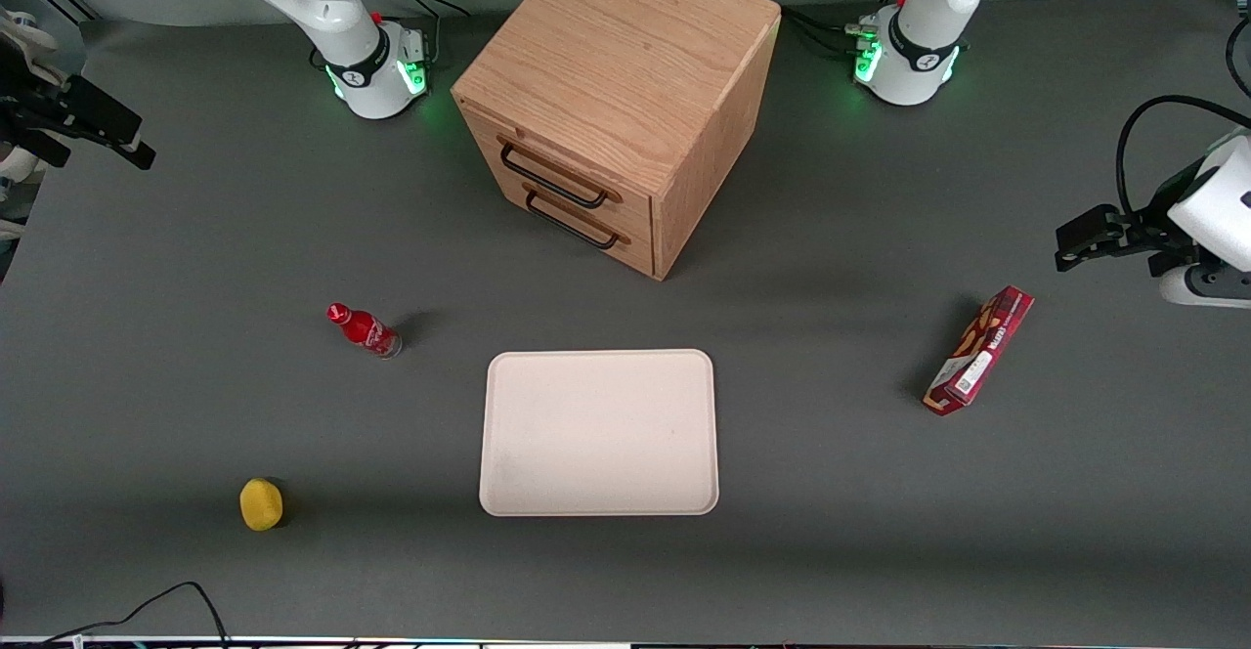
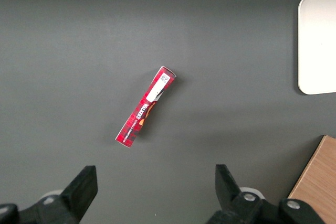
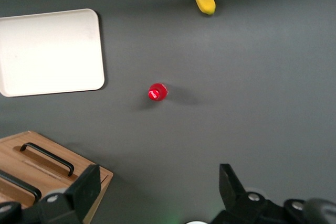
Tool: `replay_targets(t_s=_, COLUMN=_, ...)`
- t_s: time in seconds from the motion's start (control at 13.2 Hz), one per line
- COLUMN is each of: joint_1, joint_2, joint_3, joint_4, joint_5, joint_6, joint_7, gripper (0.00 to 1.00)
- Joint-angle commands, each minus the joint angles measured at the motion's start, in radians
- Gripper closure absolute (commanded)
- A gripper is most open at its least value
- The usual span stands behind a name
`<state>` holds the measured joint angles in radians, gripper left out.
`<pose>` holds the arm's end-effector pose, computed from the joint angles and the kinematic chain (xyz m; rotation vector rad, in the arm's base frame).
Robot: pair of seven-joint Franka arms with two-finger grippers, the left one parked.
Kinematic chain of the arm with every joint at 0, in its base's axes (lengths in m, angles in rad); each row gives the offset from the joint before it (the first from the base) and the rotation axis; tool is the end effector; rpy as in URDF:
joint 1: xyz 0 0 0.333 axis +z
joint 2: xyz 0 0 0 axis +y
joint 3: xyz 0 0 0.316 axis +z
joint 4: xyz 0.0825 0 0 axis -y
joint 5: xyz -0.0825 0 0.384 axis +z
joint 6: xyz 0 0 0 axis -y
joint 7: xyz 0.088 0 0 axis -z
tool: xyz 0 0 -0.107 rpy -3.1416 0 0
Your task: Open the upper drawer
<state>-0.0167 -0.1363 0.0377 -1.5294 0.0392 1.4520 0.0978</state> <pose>0.4961 0.0167 0.7047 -3.1013 0.1105 -0.0880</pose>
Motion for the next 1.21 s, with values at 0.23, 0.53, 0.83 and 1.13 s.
replay_targets(t_s=0.23, joint_1=0.006, joint_2=0.018, joint_3=0.019, joint_4=0.061, joint_5=-0.027, joint_6=-0.025, joint_7=-0.047, gripper=0.0)
replay_targets(t_s=0.53, joint_1=0.006, joint_2=0.018, joint_3=0.019, joint_4=0.08, joint_5=0.107, joint_6=-0.094, joint_7=-0.043, gripper=0.0)
replay_targets(t_s=0.83, joint_1=0.017, joint_2=0.034, joint_3=0.209, joint_4=0.103, joint_5=0.133, joint_6=-0.096, joint_7=-0.174, gripper=0.0)
replay_targets(t_s=1.13, joint_1=0.018, joint_2=0.104, joint_3=0.277, joint_4=0.112, joint_5=0.275, joint_6=-0.09, joint_7=-0.418, gripper=0.0)
